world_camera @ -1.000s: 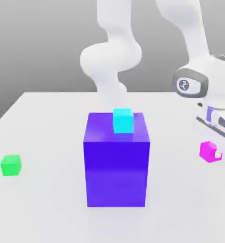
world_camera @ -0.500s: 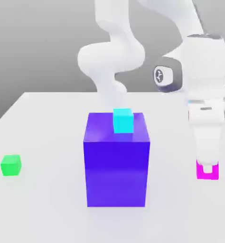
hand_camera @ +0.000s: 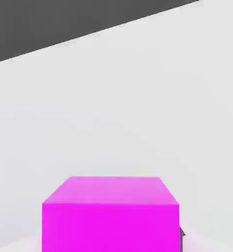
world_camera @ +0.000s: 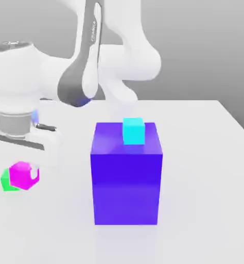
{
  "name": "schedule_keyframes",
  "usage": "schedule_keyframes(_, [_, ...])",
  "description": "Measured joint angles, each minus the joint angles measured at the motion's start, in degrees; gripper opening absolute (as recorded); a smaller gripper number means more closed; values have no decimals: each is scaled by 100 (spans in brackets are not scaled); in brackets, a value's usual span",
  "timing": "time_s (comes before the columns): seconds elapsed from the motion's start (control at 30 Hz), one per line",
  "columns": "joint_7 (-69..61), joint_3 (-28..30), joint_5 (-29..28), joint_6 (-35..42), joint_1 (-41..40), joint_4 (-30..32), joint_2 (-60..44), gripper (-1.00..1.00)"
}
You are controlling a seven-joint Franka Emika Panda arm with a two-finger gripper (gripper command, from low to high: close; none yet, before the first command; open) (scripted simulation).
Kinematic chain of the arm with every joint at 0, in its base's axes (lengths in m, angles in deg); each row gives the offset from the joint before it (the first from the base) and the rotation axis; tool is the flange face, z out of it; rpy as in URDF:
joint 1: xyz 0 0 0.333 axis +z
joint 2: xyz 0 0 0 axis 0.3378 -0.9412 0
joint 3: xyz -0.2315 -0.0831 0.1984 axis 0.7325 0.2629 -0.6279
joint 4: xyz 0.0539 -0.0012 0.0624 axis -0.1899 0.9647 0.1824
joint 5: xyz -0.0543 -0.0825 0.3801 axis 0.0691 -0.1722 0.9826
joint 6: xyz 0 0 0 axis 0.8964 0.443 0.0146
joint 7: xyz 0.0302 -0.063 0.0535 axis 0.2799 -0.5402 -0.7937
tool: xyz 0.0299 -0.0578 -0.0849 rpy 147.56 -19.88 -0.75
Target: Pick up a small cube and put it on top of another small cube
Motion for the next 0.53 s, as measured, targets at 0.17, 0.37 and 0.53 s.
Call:
schedule_keyframes(0.17, [693,454,103,198,-912,112,-91,-100])
schedule_keyframes(0.37, [-4,207,1138,-497,-953,72,-969,-100])
schedule_keyframes(0.53, [-288,-32,1535,-762,-1118,55,-1291,100])
